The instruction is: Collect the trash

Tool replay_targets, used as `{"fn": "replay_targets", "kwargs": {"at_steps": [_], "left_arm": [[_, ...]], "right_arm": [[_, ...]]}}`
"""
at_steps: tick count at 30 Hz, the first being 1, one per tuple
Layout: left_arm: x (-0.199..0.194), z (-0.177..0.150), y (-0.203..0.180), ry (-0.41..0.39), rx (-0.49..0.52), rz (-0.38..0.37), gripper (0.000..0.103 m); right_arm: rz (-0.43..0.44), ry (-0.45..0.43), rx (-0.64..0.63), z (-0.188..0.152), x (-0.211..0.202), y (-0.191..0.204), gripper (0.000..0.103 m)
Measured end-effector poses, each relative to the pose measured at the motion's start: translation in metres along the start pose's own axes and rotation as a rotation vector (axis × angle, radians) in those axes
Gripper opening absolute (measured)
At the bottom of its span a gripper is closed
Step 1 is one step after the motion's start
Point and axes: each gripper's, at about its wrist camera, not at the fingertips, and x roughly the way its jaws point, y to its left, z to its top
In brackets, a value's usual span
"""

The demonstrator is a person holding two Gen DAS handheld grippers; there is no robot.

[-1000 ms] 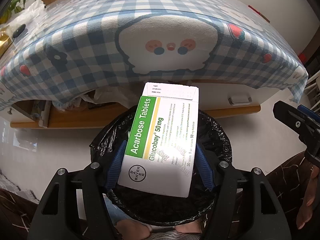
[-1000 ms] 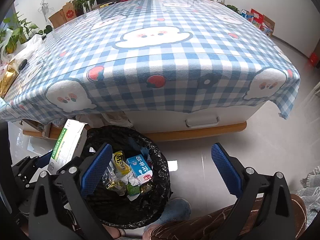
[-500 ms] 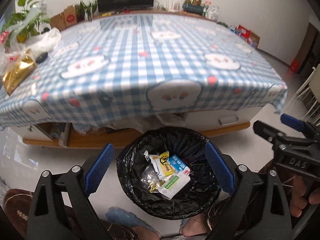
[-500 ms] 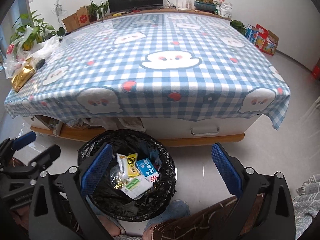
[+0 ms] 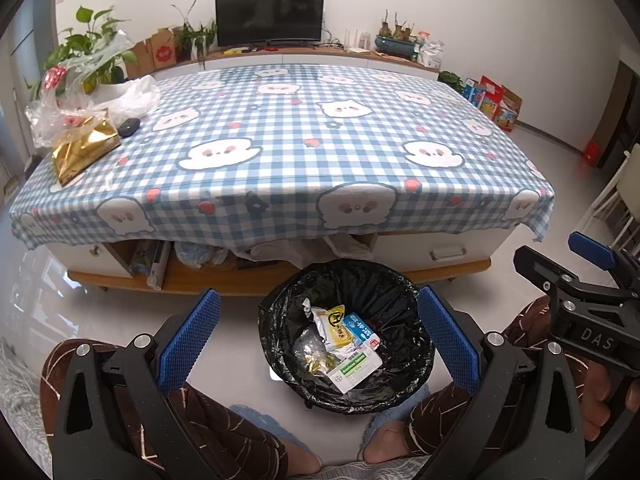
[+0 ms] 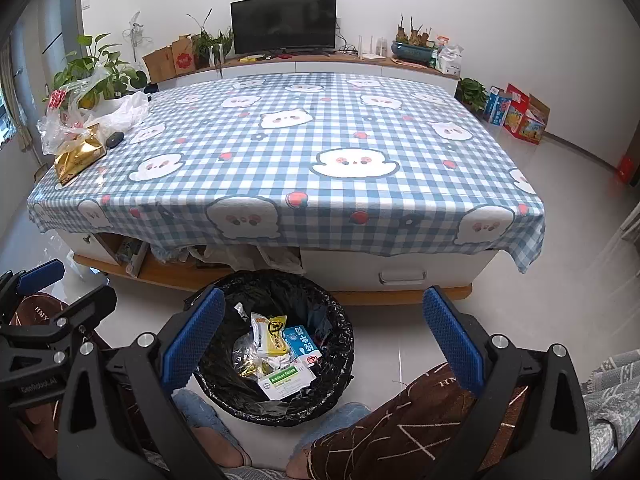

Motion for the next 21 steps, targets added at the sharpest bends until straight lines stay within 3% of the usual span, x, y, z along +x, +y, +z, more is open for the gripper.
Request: {"fn": "replay_targets", "kwargs": {"at_steps": [21], "left_arm": [[-0.0018,0.0014,0.0088,0.002,-0.030,0.008,0.097]], "right_arm": [[-0.009,-0.018,0.001,0.0004,-0.0066,0.0033,0.095]]}}
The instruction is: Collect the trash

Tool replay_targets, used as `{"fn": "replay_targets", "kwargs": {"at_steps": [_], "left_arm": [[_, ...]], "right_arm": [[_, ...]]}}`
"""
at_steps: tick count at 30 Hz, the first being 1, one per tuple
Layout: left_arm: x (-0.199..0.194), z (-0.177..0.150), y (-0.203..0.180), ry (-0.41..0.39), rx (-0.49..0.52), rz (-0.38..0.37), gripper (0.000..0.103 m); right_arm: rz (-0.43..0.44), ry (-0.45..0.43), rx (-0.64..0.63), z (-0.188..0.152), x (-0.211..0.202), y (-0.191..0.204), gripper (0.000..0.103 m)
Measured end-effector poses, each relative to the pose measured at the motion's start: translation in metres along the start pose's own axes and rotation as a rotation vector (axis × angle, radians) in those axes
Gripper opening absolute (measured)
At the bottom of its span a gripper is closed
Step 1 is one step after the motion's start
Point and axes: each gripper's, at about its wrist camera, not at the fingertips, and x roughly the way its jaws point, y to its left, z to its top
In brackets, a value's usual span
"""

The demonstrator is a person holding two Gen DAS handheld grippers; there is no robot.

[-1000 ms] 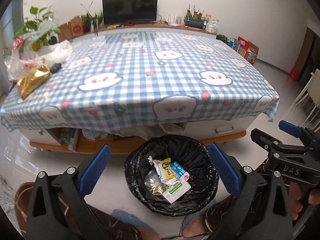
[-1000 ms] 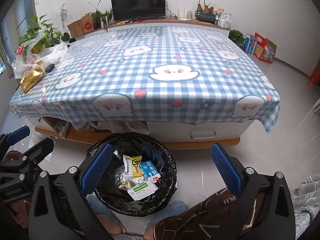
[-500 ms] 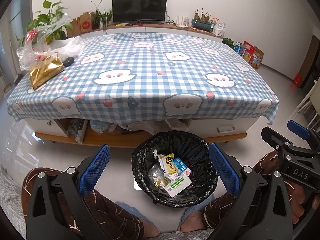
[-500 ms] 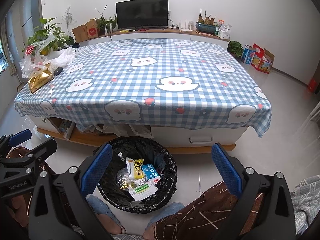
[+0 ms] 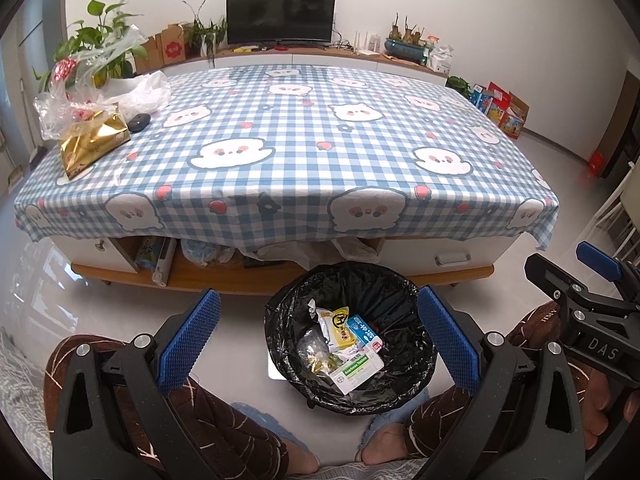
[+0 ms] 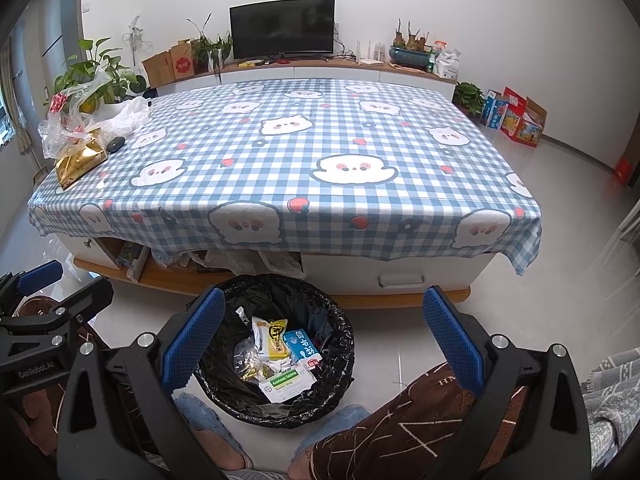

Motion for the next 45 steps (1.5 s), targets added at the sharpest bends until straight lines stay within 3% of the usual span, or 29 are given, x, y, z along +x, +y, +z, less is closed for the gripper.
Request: {"fn": "replay_targets", "kwargs": {"at_steps": [45], "left_arm": [[-0.0018,0.0001,-0.0066,-0.033,0.036,0.019,0.097]], "right_arm": [[0.002,0.006,0.005,-0.0013,0.0025,0.0000,0.095]]}}
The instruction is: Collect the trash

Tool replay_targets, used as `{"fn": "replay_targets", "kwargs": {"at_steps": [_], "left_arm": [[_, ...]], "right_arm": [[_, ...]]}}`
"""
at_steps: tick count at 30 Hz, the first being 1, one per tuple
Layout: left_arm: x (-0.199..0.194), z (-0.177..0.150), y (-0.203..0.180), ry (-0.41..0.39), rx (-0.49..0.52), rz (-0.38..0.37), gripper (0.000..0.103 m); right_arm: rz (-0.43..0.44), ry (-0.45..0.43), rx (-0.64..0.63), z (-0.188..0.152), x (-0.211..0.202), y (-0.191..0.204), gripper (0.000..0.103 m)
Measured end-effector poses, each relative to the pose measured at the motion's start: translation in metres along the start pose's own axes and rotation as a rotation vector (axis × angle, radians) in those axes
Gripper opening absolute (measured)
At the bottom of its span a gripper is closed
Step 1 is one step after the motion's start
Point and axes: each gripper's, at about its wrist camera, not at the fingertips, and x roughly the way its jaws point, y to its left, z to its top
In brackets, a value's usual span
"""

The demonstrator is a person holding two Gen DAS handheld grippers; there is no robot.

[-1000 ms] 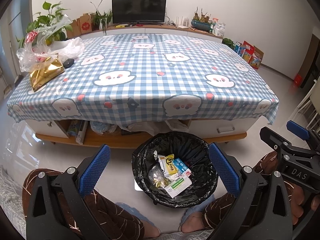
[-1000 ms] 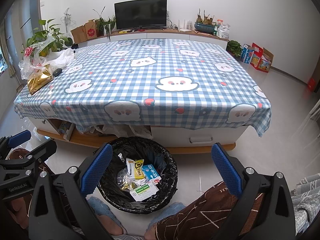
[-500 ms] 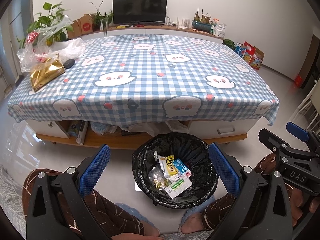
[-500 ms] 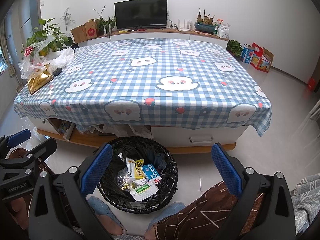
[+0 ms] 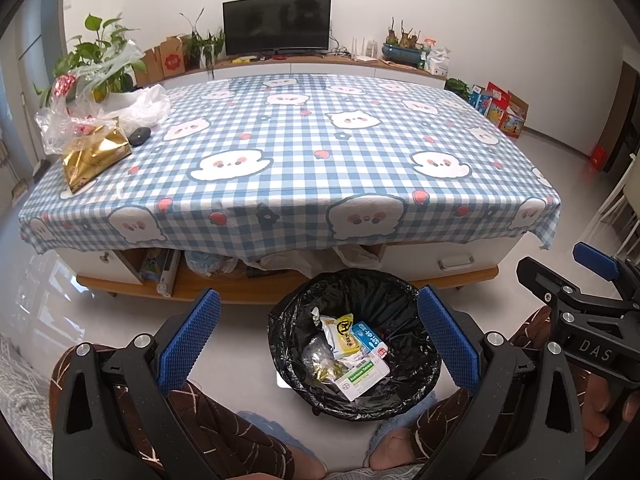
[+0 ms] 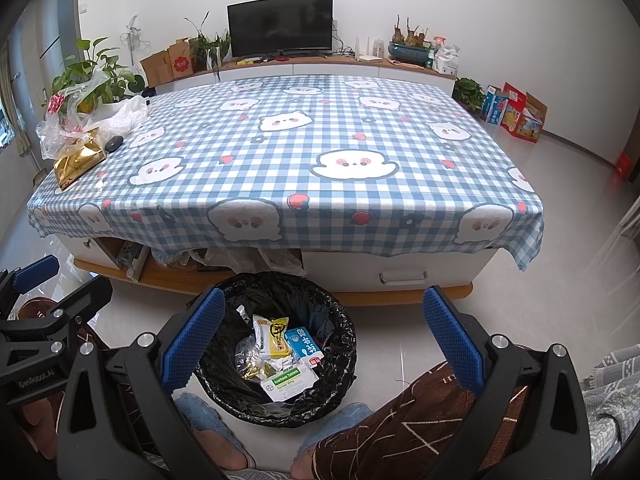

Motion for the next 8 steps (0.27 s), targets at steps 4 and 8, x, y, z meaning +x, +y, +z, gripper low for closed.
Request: {"fn": "replay_targets", "kwargs": {"at_steps": [4,8], "left_arm": [[0.0013,0.0002,0.0025,0.014,-0.015,-0.017,0.097],[0.0023,-0.0003,0.0026,0.018,-0.015,-0.018,0.097]], "right_arm": [[0.000,0.001,0.002,0.0001,0.0006,-0.0009,0.095],[0.001,0.003,0.005,-0.0023,0.0019,0.0003,0.095]]}}
